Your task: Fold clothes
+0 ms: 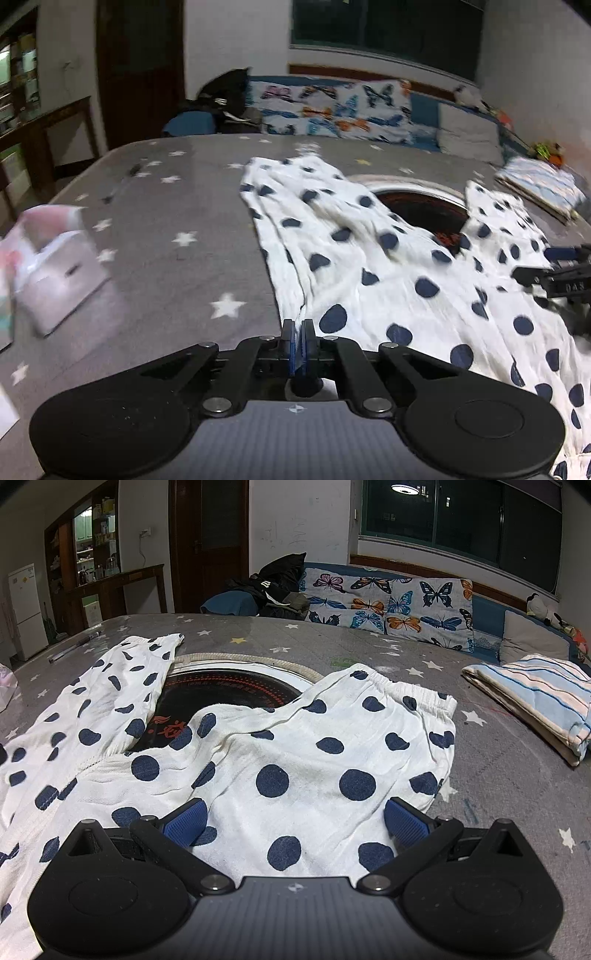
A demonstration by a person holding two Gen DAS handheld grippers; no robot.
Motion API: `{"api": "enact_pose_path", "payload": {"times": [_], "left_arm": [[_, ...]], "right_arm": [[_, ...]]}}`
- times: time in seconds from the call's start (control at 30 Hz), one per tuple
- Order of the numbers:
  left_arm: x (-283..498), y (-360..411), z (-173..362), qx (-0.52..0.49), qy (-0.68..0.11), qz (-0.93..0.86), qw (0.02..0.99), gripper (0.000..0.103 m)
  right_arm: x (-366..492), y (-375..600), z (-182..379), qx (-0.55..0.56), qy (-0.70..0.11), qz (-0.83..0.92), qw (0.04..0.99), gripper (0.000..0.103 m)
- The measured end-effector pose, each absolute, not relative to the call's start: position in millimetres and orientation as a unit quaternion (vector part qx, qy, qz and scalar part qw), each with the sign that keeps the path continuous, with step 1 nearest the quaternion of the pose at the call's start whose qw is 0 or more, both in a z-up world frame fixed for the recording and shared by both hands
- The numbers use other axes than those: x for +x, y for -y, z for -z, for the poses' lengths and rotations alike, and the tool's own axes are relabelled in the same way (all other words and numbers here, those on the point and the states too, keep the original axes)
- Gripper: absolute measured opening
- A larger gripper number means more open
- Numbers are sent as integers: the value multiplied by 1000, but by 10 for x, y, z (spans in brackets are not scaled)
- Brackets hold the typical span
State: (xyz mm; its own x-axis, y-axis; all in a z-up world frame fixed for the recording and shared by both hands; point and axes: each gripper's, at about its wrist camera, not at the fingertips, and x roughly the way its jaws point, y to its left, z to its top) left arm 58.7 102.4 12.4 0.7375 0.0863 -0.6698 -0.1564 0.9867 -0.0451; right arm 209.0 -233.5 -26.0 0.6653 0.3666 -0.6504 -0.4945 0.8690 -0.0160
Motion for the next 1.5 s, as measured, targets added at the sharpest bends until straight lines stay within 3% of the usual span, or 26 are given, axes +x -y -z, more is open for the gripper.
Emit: {"api": "enact_pose_path", "payload": {"times": [0.33,0.5,0.73,1.03,1.5], "left_arm": [[442,-1141,-79,-39,-368,-89,925,4],[451,-1141,-100,-36,-371,-88,924,11],[442,-1150,-78,-37,-373,-86,923,13],[434,-1175,-76,-43,-372,-84,923,14],[458,-1164,-82,-27,-376,-80,923,18]], "right_arm": [[2088,2328,261,-99,-333,-236,907,103],[2093,2348,250,-92,-332,-239,908,103],[2162,2442,104,-91,-324,-251,908,103],[2665,2500,144,-41,-361,-258,895,103],[3193,2553,119,-77,-361,-207,906,99]]}}
